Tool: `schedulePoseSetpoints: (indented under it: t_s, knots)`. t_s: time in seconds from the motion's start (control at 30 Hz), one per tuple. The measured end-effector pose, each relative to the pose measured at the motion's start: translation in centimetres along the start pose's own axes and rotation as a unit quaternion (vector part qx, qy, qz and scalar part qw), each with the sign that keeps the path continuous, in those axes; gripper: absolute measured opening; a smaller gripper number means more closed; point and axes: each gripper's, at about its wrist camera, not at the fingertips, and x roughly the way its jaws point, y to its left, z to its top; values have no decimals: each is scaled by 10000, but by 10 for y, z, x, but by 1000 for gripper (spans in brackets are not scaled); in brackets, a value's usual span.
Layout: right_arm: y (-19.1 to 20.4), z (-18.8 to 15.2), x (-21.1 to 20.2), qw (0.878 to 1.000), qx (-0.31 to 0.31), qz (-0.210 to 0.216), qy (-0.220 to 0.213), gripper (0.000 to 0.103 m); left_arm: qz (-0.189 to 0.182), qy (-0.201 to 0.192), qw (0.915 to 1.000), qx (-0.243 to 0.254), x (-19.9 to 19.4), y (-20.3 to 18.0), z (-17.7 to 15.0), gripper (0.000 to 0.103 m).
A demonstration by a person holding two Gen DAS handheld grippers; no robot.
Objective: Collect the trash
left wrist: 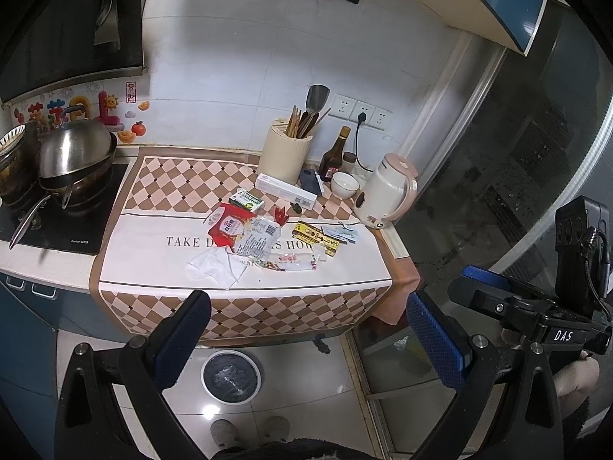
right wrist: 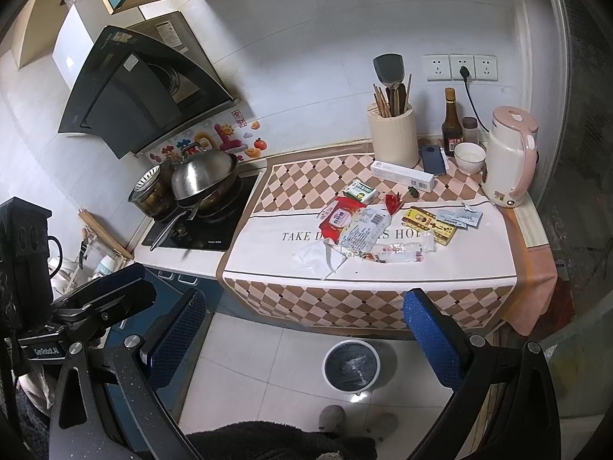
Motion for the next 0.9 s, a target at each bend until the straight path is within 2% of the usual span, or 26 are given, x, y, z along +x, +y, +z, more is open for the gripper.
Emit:
schedulePoseSetpoints:
  t_s: [0.77, 0.9]
  knots:
    - [4, -1, 5, 10000, 37, 28, 15, 103, -99, 43, 9999, 47, 7, 2, -2, 103]
    - [8, 2, 11, 10000, 96, 0, 6, 103, 22, 54, 9999, 120, 11, 10, 2, 103]
